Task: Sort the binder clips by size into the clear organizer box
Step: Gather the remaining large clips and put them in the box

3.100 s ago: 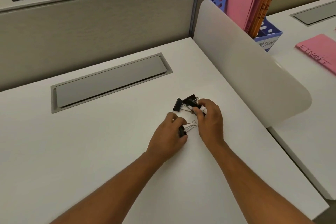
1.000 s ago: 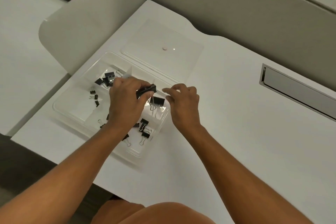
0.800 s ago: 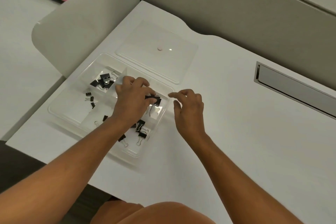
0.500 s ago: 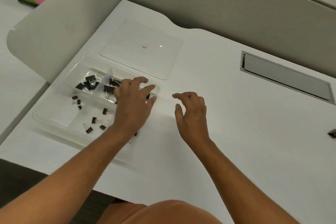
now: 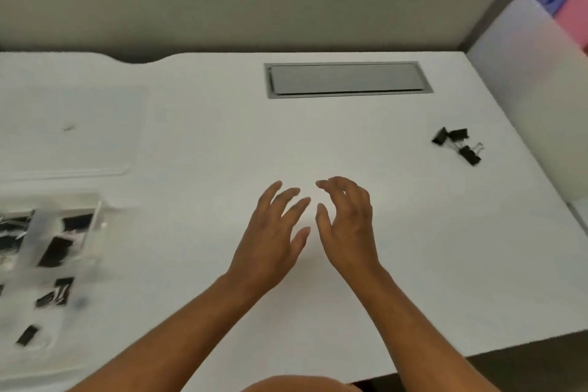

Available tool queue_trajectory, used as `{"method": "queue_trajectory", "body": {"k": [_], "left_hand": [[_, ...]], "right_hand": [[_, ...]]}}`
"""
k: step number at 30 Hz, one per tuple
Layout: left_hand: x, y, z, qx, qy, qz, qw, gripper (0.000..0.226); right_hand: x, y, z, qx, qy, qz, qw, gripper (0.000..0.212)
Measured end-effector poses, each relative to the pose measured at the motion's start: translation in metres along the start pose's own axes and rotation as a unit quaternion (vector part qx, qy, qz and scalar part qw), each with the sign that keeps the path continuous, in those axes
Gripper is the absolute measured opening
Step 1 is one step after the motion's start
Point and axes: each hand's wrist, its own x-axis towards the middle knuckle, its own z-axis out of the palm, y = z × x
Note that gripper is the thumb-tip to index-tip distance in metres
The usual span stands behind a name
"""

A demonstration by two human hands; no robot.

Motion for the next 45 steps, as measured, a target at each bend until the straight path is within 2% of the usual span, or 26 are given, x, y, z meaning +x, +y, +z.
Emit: {"method": "queue_trajectory", "body": {"k": [9, 14, 17, 21, 25, 28, 30, 32, 35, 37, 39, 40, 41, 42, 43, 45], "left_hand": [[0.120, 0.121, 0.128, -0.001, -0.084, 0.043, 0.996, 0.048], [0.209, 0.160, 0.182, -0.003, -0.125, 0.048, 0.991, 0.053], [0.266, 0.173, 0.211, 0.023, -0.166, 0.037, 0.985, 0.062], [0.326, 0.178, 0.241, 0.068, -0.225, 0.039, 0.971, 0.078], [0.353, 0.173, 0.259, 0.084, -0.258, 0.041, 0.962, 0.081], [0.350, 0.156, 0.267, -0.002, -0.226, 0.025, 0.974, 0.071], [0.340, 0.142, 0.272, -0.067, -0.178, 0.016, 0.982, 0.062], [0.331, 0.133, 0.277, -0.098, -0.143, 0.012, 0.985, 0.056], [0.328, 0.131, 0.280, -0.122, -0.133, 0.021, 0.983, 0.052], [0.331, 0.128, 0.279, -0.154, -0.101, 0.055, 0.981, 0.046], [0.334, 0.123, 0.275, -0.222, -0.071, 0.048, 0.971, 0.037], [0.335, 0.120, 0.273, -0.264, -0.058, 0.023, 0.963, 0.033], [0.336, 0.119, 0.270, -0.309, -0.046, -0.009, 0.950, 0.030], [0.338, 0.119, 0.267, -0.353, -0.039, -0.046, 0.934, 0.028], [0.339, 0.119, 0.265, -0.388, -0.039, -0.080, 0.917, 0.027], [0.341, 0.120, 0.261, -0.416, -0.048, -0.125, 0.899, 0.029]], "right_hand": [[0.044, 0.187, -0.094, 0.019, 0.065, 0.112, 0.991, 0.039], [0.095, 0.269, -0.126, -0.028, 0.079, 0.123, 0.989, 0.036], [0.132, 0.309, -0.135, -0.076, 0.071, 0.140, 0.985, 0.042], [0.166, 0.346, -0.135, -0.079, 0.031, 0.174, 0.981, 0.060], [0.171, 0.358, -0.131, -0.042, 0.038, 0.171, 0.984, 0.049], [0.166, 0.359, -0.128, -0.005, 0.070, 0.157, 0.985, 0.035], [0.165, 0.358, -0.130, 0.048, 0.105, 0.153, 0.981, 0.029], [0.164, 0.354, -0.133, 0.146, 0.152, 0.192, 0.959, 0.023], [0.167, 0.345, -0.140, 0.305, 0.227, 0.263, 0.887, 0.016], [0.175, 0.340, -0.148, 0.397, 0.293, 0.300, 0.816, 0.016], [0.188, 0.333, -0.166, 0.465, 0.338, 0.369, 0.731, 0.020], [0.195, 0.330, -0.176, 0.492, 0.335, 0.396, 0.699, 0.022], [0.202, 0.328, -0.185, 0.514, 0.315, 0.413, 0.682, 0.025], [0.209, 0.328, -0.192, 0.518, 0.281, 0.422, 0.689, 0.030], [0.215, 0.330, -0.197, 0.487, 0.236, 0.426, 0.725, 0.036], [0.227, 0.334, -0.196, 0.309, 0.121, 0.395, 0.857, 0.047]]}}
